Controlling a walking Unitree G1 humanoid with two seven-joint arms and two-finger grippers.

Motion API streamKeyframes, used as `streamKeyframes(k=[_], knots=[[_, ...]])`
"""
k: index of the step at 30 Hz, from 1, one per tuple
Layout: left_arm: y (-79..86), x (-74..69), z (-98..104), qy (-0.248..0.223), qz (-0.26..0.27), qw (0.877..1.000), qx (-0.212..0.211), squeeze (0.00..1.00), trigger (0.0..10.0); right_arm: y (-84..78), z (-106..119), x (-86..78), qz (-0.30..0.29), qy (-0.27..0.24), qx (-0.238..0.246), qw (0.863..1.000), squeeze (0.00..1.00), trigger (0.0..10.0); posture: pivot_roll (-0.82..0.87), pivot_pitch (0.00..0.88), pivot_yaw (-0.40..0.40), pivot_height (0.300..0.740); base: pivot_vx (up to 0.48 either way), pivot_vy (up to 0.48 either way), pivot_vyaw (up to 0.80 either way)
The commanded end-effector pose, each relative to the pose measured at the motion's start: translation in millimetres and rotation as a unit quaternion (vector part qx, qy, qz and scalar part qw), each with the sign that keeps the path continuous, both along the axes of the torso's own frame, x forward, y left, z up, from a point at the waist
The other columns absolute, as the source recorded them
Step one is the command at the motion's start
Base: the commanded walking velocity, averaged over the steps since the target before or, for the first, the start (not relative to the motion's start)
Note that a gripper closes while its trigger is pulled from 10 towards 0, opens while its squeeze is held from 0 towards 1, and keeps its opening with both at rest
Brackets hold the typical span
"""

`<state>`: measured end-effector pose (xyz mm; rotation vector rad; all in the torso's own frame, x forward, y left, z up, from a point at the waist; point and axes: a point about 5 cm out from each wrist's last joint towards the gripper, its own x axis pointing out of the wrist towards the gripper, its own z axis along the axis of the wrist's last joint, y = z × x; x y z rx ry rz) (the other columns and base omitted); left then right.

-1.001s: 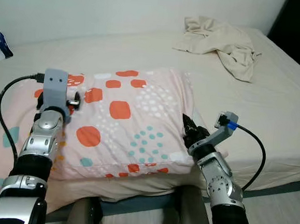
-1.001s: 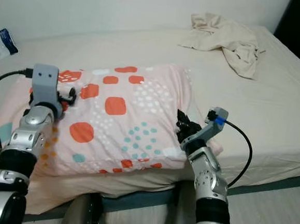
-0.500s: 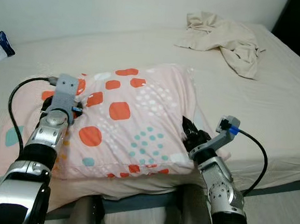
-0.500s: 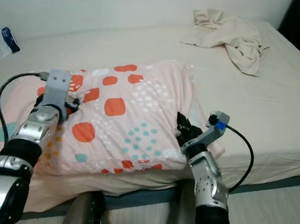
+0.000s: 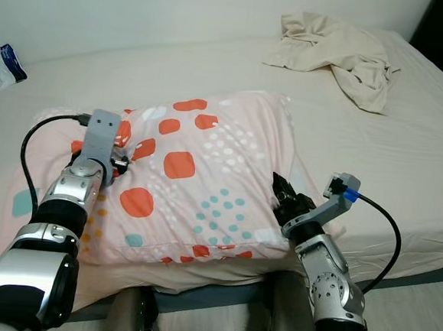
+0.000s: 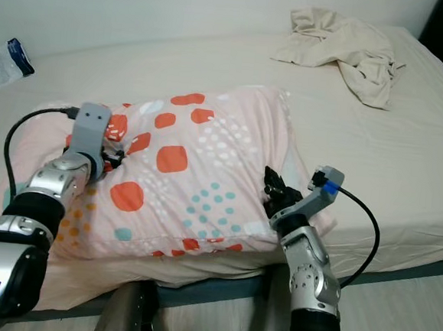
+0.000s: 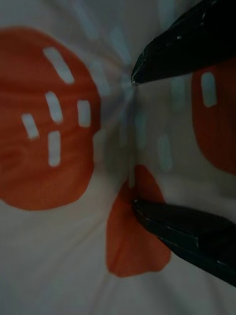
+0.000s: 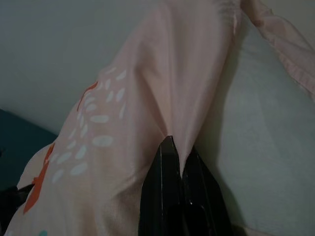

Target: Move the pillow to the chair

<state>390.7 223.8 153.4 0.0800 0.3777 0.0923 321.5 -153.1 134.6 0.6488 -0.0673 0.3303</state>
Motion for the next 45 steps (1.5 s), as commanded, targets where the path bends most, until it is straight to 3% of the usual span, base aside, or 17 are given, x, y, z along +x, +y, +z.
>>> streamKeyframes(k=[1,9,10,11,32,40,43,45], knots=[[-2.3,-19.7,-49,0.102,0.014,0.993,-0.05,0.0,10.0,6.7,-9,-3.8,0.01,0.022,0.009,1.0,0.0,0.0,-0.12,0.305,0.133,0.546,0.0,0.0,0.0],[-0.6,-26.5,-62,0.113,0.047,0.987,-0.104,0.0,10.0,5.8,-6,-3.9,0.008,0.02,0.011,1.0,0.0,0.0,-0.12,0.305,0.132,0.546,0.0,0.0,0.0],[-1.0,-27.8,-64,0.115,0.046,0.987,-0.105,0.0,4.5,5.3,-5,-4.0,0.007,0.02,0.012,1.0,0.0,0.0,-0.12,0.305,0.131,0.546,0.0,0.0,0.0],[-1.3,-29.0,-66,0.118,0.043,0.987,-0.104,0.0,0.0,4.9,-5,-4.1,0.006,0.019,0.012,1.0,0.0,0.0,-0.12,0.305,0.131,0.546,0.0,0.0,0.0],[-9.5,-34.5,-78,0.124,0.031,0.985,-0.118,0.0,0.0,3.5,2,-0.1,0.005,0.009,0.015,1.0,0.0,0.0,-0.12,0.282,0.126,0.546,0.0,0.0,0.0],[-33.1,-22.9,-63,0.057,-0.005,0.977,-0.207,0.0,0.0,1.4,12,4.7,0.005,-0.018,0.037,0.999,0.0,0.0,-0.12,0.247,0.125,0.546,0.0,0.0,0.0],[-52.2,-12.6,-36,-0.014,-0.045,0.957,-0.288,0.0,0.0,1.7,31,8.1,0.016,-0.058,0.061,0.996,0.0,0.0,-0.12,0.207,0.122,0.546,0.0,0.0,0.0],[-55.7,-11.4,-31,-0.029,-0.053,0.951,-0.302,0.0,0.0,1.6,35,8.8,0.019,-0.067,0.065,0.996,0.0,0.0,-0.11,0.203,0.122,0.546,0.0,0.0,0.0]])
